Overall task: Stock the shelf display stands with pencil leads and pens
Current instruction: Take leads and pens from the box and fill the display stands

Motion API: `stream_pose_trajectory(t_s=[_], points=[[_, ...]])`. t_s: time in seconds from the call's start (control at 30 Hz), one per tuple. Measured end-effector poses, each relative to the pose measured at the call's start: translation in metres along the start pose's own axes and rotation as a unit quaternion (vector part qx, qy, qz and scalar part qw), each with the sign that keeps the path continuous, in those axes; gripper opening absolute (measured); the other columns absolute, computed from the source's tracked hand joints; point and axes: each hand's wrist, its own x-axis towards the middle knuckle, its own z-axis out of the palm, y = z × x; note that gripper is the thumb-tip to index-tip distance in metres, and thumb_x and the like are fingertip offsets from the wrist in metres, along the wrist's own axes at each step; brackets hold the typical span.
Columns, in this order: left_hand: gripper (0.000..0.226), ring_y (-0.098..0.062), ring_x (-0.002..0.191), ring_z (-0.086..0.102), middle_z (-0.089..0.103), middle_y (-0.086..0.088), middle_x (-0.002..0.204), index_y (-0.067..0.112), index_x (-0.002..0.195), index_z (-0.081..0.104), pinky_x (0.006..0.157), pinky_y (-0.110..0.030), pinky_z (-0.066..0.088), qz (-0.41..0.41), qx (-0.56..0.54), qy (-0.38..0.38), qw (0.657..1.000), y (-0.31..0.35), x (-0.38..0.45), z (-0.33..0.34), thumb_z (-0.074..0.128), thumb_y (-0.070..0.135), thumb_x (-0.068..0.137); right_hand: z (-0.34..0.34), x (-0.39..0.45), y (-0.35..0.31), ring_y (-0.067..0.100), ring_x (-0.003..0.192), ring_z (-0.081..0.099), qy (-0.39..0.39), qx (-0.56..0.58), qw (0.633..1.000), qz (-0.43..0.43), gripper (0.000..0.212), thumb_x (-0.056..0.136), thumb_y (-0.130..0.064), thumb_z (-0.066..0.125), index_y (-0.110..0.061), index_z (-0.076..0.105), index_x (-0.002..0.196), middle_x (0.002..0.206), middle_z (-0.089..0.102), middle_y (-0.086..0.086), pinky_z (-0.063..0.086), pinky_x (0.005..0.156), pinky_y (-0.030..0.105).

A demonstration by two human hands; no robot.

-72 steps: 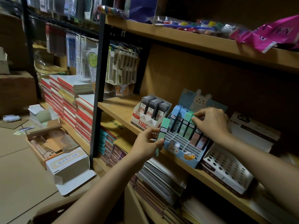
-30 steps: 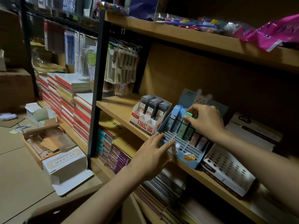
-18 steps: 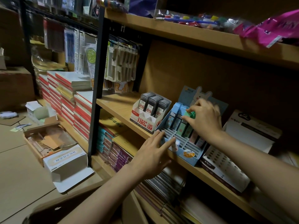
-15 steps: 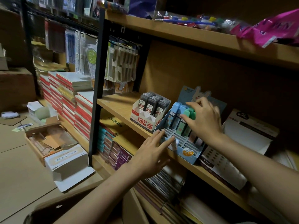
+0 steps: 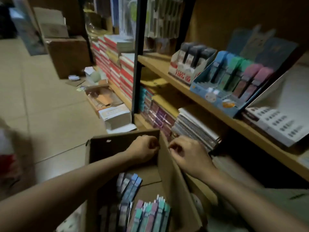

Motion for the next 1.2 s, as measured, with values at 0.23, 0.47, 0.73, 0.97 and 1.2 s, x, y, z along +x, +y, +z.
stream_pose_trajectory(t_s=[0.23,0.47,0.73,0.97,1.2], points=[[0.023,-0.022,0.104,0.062,0.065,-0.008,0.114,0.013,0.113,0.065,0.088,-0.032,0.051,-0.266,-0.028,-0.007,0.964,-0.09,-0.072,0.096,0.057,0.019,0.093,0.113,-0.033,0.019,0.019,0.104,0.055,-0.294,0.022,0.954,0.059,0.021,0.091,-0.015,0.054,-0.016,0.066,0.109,0.11,0.052,0.001,0.048,0.088,0.035],[0.074,-0.037,0.145,0.012,0.006,-0.018,0.157,0.024,0.153,0.015,0.116,-0.046,0.021,-0.483,-0.097,0.01,0.87,-0.119,-0.104,0.18,0.057,0.026,0.093,0.213,-0.061,0.031,0.029,0.147,0.017,-0.448,-0.012,0.894,0.026,0.073,0.087,-0.041,0.066,-0.034,0.028,0.149,0.16,0.015,0.006,0.02,0.117,0.047],[0.091,-0.042,0.141,-0.028,-0.035,-0.019,0.152,0.025,0.15,-0.022,0.115,-0.055,-0.004,-0.53,-0.012,-0.166,0.832,-0.128,-0.11,0.221,0.047,0.044,0.094,0.258,-0.078,0.034,0.03,0.15,-0.005,-0.525,-0.082,0.846,-0.055,0.082,0.086,-0.042,0.063,-0.05,0.013,0.15,0.163,-0.013,0.007,0.007,0.118,0.052],[0.094,-0.04,0.143,-0.023,-0.035,-0.014,0.153,0.017,0.151,-0.018,0.118,-0.049,-0.001,-0.425,0.03,-0.153,0.892,-0.129,-0.095,0.224,0.052,0.037,0.092,0.254,-0.067,0.045,0.027,0.146,0.014,-0.483,-0.093,0.87,-0.03,0.072,0.086,-0.05,0.062,-0.052,0.023,0.146,0.162,0.003,0.005,0.023,0.114,0.049],[0.07,-0.03,0.147,-0.01,-0.014,-0.002,0.161,0.024,0.152,0.021,0.119,-0.044,0.011,-0.351,-0.033,-0.009,0.936,-0.136,-0.092,0.214,0.059,0.026,0.092,0.251,-0.054,0.06,0.028,0.143,0.021,-0.453,-0.07,0.886,0.075,0.065,0.088,-0.055,0.059,-0.046,0.03,0.146,0.16,0.015,0.005,0.024,0.113,0.046]])
